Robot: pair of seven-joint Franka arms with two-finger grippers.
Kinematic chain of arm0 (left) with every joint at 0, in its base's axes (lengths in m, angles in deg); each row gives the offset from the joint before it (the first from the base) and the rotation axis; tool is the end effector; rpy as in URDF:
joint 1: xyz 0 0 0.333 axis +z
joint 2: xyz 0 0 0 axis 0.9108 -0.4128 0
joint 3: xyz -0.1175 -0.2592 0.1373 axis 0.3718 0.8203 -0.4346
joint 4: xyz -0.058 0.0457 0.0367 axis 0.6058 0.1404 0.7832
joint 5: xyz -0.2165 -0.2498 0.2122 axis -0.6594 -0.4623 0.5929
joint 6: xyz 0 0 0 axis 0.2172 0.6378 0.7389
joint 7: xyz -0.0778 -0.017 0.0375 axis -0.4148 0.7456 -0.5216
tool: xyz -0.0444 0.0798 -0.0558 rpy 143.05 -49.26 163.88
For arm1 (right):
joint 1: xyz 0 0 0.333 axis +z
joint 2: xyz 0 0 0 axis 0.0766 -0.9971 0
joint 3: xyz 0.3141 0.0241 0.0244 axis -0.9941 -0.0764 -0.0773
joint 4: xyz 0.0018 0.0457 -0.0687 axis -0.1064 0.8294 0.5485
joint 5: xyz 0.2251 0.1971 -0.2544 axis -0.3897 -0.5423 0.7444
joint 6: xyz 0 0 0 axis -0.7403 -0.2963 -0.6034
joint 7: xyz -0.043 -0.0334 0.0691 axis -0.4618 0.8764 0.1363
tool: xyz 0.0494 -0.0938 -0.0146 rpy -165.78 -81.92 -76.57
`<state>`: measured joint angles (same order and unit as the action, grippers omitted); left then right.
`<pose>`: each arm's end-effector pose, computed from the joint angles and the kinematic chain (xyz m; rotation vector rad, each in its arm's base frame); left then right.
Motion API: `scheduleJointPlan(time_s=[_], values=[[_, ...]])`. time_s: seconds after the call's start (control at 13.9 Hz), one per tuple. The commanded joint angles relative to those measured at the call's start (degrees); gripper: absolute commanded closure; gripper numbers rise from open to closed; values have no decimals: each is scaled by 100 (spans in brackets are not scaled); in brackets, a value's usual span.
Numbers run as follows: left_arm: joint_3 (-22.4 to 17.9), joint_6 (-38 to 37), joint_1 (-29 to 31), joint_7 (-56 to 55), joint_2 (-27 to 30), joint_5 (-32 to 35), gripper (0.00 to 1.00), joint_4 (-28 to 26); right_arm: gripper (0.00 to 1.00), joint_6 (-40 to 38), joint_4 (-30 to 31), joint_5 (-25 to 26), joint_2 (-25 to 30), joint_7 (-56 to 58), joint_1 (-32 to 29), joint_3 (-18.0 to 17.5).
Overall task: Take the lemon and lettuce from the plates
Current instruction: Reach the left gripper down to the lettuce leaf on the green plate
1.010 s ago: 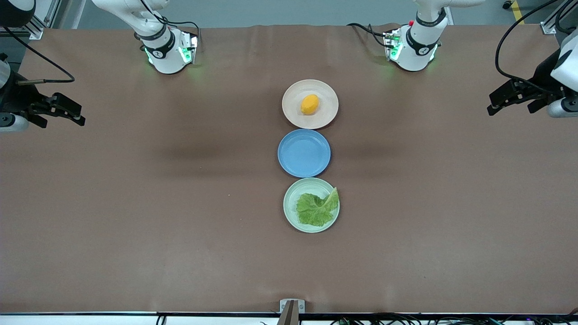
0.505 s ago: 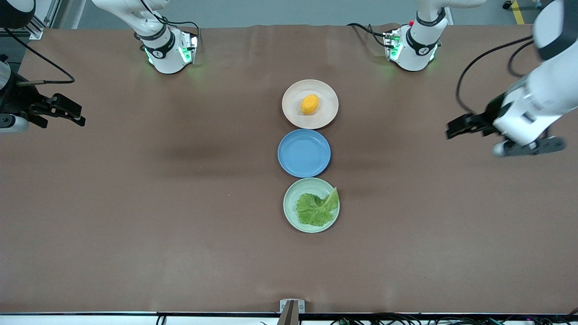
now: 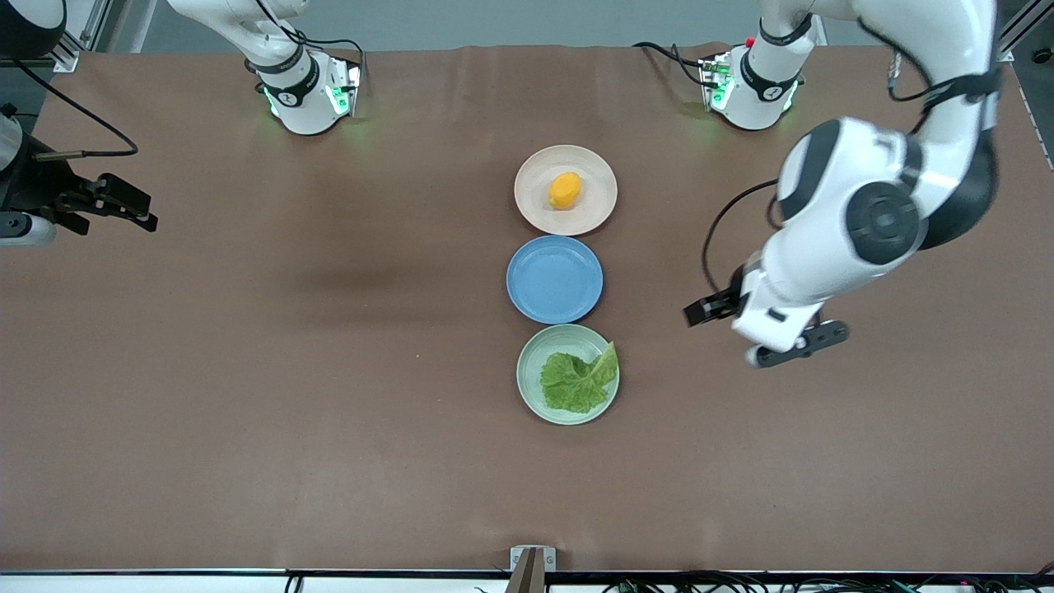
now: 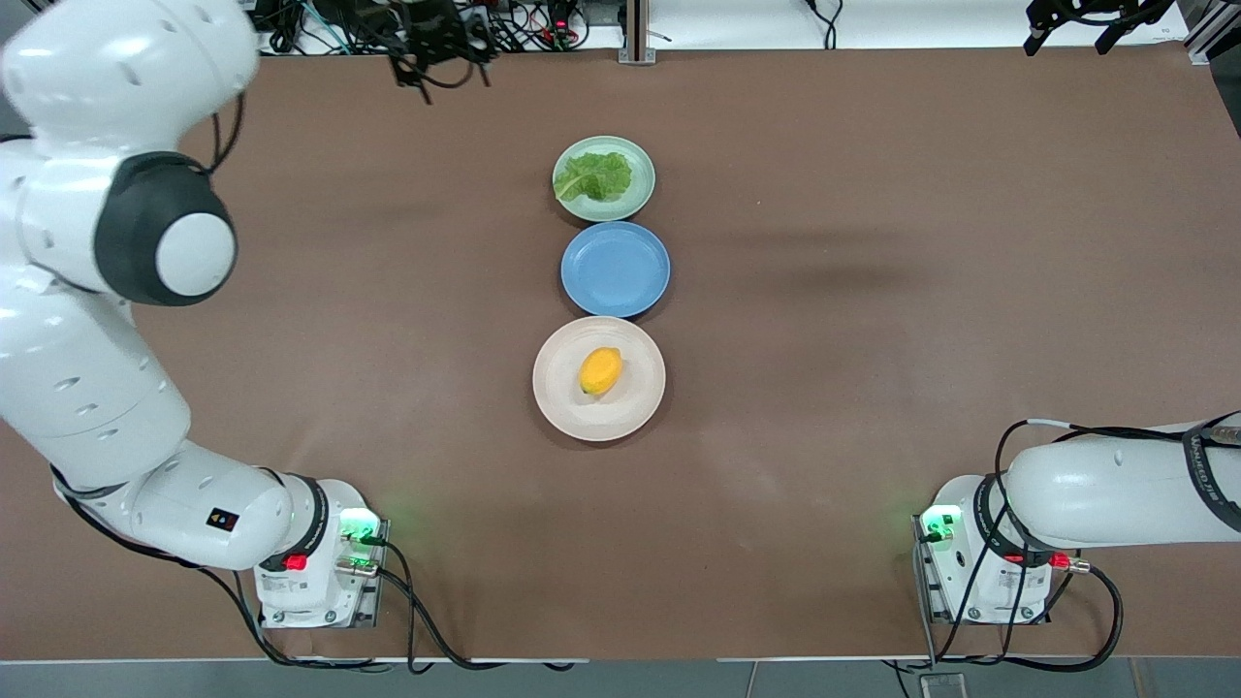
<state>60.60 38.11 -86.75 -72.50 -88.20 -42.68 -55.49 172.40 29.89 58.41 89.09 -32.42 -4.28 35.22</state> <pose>0.6302 -0.2541 0.4417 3.0231 0.5392 -0.1185 0.5382 -0.0138 0.5966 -3.1087 -0.0341 0.0249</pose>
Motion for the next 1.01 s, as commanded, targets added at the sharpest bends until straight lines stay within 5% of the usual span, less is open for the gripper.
scheduleJointPlan(time_s=[0.0, 0.5, 0.94], values=[[-36, 742, -372, -843, -511, -53, 0, 230, 0, -41, -124, -12, -19, 6, -37, 0], [-1, 3450, -988, -3762, -1768, -404, 0, 449, 0, 38, -379, 5, -449, -3, -178, 0], [-10, 3839, -1376, -4047, -2314, -651, 1, 379, 0, 152, -415, 14, -1274, -20, -126, -9]])
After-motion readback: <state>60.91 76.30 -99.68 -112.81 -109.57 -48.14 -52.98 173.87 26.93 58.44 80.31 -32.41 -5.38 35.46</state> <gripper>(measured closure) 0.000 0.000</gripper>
